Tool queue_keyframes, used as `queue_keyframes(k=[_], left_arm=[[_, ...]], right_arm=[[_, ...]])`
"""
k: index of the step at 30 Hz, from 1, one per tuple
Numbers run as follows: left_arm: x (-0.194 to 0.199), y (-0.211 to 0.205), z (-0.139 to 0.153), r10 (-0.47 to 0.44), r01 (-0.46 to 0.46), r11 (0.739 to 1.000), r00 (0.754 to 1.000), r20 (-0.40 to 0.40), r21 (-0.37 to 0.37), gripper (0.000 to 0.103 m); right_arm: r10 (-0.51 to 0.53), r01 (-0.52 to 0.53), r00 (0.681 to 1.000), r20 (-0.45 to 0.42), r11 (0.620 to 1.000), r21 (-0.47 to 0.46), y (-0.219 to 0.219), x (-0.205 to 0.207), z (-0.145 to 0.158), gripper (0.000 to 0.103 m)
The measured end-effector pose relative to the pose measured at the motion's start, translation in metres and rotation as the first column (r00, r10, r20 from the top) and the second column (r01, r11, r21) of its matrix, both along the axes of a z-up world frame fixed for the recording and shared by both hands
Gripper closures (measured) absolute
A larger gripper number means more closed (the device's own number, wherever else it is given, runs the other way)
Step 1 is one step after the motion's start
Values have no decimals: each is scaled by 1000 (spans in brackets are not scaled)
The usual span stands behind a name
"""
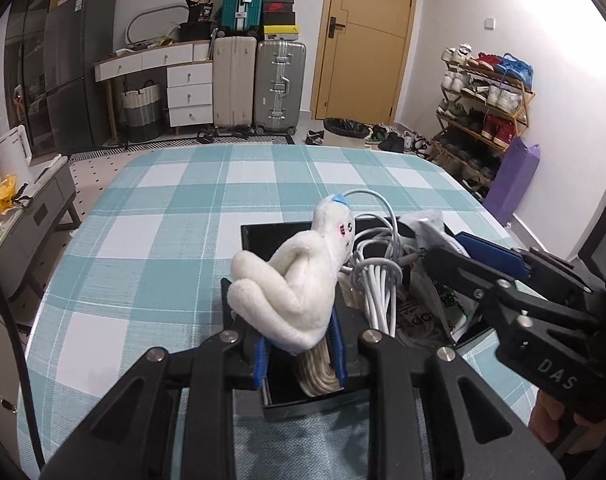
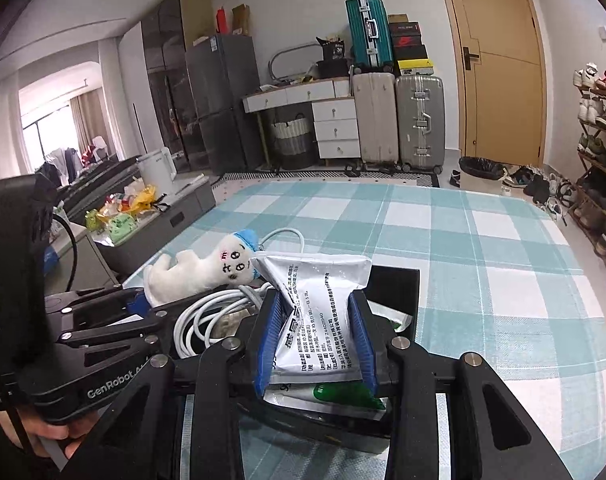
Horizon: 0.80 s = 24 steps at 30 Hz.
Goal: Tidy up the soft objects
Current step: 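Lower both items into the black box and open both grippers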
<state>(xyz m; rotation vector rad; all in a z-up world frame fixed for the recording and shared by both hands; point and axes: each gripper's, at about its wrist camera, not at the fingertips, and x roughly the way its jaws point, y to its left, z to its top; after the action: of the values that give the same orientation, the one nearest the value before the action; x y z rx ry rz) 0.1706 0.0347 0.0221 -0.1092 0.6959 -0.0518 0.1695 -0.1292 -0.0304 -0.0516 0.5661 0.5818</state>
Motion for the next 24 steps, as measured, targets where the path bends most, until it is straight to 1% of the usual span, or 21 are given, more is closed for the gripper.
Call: queue_keyframes(k=[2,5,9,10,11,13,15,17,19,20,21,23,24], left_arm=[[1,-4,-1,-8,8,999,1000,-3,36,80],[0,-8,-1,-19,19,998,1000,-2,54,80],[1,-9,1,-29,30,999,999,-17,41,81],[1,-9,1,-31,32,999,999,-19,44,79],[0,-9,1,-31,32,998,999,-19,48,78],[0,-8,2,-34,35,998,999,-23,47,74],[-1,-7,3,-45,46,998,998,-32,32,72],[-4,-9,5,-52,53,998,998,-32,41,71],[-8,-11,7,-60,62,997,998,-28,54,67],[-11,-12,8,-66,67,996,998,-22,57,65],[-13,-13,9,-70,71,996,997,-17,58,60],[-19,-13,13,-78,78,995,997,0,60,39],[-20,-12,14,-62,61,996,998,4,69,16]], right_arm=[[-4,4,1000,-14,1000,-16,2,5,-4,69],[-16,15,1000,-22,999,-34,3,9,-10,69],[-32,31,999,-20,998,-51,1,11,-13,69],[-35,34,999,-19,998,-55,0,11,-13,69],[-38,37,999,-17,998,-60,-1,11,-13,66],[-40,38,999,-15,997,-71,-3,11,-14,57],[-51,52,999,10,997,-65,-8,8,-12,39],[-49,51,998,35,996,-68,-13,4,-9,29],[-55,59,997,51,995,-78,-18,0,-7,25],[-55,59,997,52,995,-80,-21,-1,-7,21],[-57,61,997,51,995,-81,-24,-2,-7,17],[-57,61,997,55,995,-82,-30,-7,-6,14],[-59,63,997,56,994,-84,-31,-9,-6,13]])
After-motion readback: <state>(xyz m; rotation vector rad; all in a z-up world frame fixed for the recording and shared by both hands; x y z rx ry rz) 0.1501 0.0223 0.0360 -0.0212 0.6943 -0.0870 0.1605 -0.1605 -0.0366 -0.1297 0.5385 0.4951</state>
